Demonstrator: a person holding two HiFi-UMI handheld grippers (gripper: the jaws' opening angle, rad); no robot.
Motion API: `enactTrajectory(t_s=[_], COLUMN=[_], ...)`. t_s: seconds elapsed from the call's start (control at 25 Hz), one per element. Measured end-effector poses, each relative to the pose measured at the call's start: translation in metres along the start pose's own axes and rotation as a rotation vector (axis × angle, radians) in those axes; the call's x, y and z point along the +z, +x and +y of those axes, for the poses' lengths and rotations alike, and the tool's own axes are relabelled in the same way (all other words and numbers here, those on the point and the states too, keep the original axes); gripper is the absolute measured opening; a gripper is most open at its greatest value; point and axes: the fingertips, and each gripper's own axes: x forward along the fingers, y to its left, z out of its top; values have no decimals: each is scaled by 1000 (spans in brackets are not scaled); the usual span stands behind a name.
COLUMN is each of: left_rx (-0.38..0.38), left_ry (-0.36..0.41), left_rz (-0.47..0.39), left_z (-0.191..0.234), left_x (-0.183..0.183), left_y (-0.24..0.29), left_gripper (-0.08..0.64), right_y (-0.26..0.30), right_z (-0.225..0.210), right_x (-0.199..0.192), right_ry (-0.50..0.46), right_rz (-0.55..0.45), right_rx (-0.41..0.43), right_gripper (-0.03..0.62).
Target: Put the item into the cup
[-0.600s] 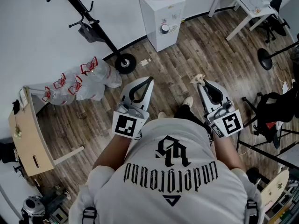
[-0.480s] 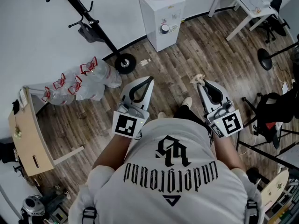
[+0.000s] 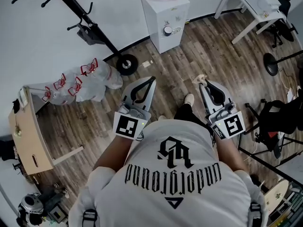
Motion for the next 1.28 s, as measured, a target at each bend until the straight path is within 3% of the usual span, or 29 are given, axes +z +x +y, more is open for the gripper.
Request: enactTrajectory(t_s=[0.32, 0.8, 1.04, 1.28], left_rx=[51, 159, 203, 245], left_ry=[-18, -47, -61, -58], left_rz=[34, 104, 128, 121], left_z=[10, 15, 29, 72], left_x=[-7, -20, -35, -44], left_y=[84, 225, 254, 276], left_gripper=[6, 6, 6, 6], right_y=[27, 70, 98, 142], right_z=[-87, -227, -257, -268], right_x=[-8, -21, -36, -56], right_ry=[21, 45, 61, 89], right_rz=[-3, 12, 32, 82], right_rx=[51, 201, 246, 261], right_gripper=[52, 52, 54, 54])
